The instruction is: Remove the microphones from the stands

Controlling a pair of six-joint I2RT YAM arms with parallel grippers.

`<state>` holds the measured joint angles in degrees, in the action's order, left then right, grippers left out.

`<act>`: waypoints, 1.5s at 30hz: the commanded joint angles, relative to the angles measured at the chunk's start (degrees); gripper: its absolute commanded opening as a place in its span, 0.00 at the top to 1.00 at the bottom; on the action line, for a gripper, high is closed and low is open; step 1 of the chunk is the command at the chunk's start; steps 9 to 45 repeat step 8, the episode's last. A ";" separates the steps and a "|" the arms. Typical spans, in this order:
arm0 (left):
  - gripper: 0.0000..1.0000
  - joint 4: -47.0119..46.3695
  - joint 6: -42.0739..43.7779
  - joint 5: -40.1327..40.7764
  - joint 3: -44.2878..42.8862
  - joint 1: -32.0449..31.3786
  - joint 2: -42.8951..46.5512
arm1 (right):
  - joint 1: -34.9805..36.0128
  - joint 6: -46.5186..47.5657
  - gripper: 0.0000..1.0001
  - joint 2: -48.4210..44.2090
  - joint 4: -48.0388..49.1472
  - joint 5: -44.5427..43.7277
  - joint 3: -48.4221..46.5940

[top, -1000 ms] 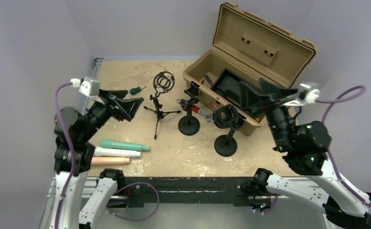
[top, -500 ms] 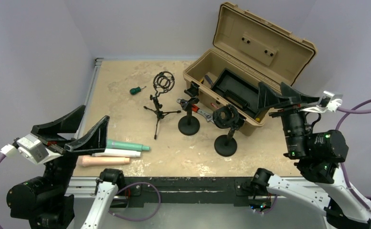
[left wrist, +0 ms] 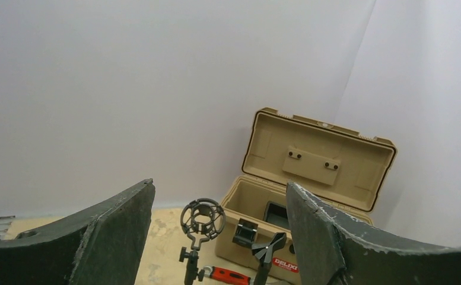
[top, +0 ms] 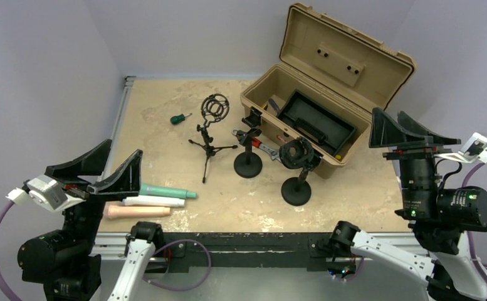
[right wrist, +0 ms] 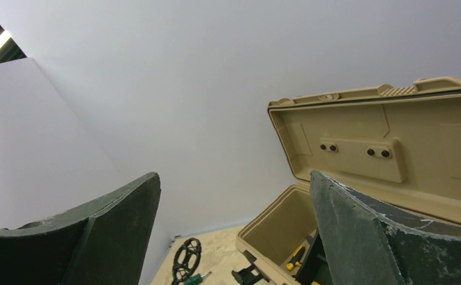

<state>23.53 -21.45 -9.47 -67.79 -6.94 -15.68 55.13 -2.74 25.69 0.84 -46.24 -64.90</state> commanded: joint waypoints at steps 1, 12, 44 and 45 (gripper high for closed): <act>0.21 -1.99 -0.68 0.67 1.22 -0.27 -0.63 | 0.07 0.26 0.05 -0.16 0.19 -1.61 -1.08; 0.21 -1.91 -0.83 -0.12 1.25 -0.27 -1.64 | 0.08 1.47 0.01 -2.34 2.70 0.19 0.54; 0.21 -1.91 -0.83 -0.12 1.25 -0.27 -1.64 | 0.08 1.47 0.01 -2.34 2.70 0.19 0.54; 0.21 -1.91 -0.83 -0.12 1.25 -0.27 -1.64 | 0.08 1.47 0.01 -2.34 2.70 0.19 0.54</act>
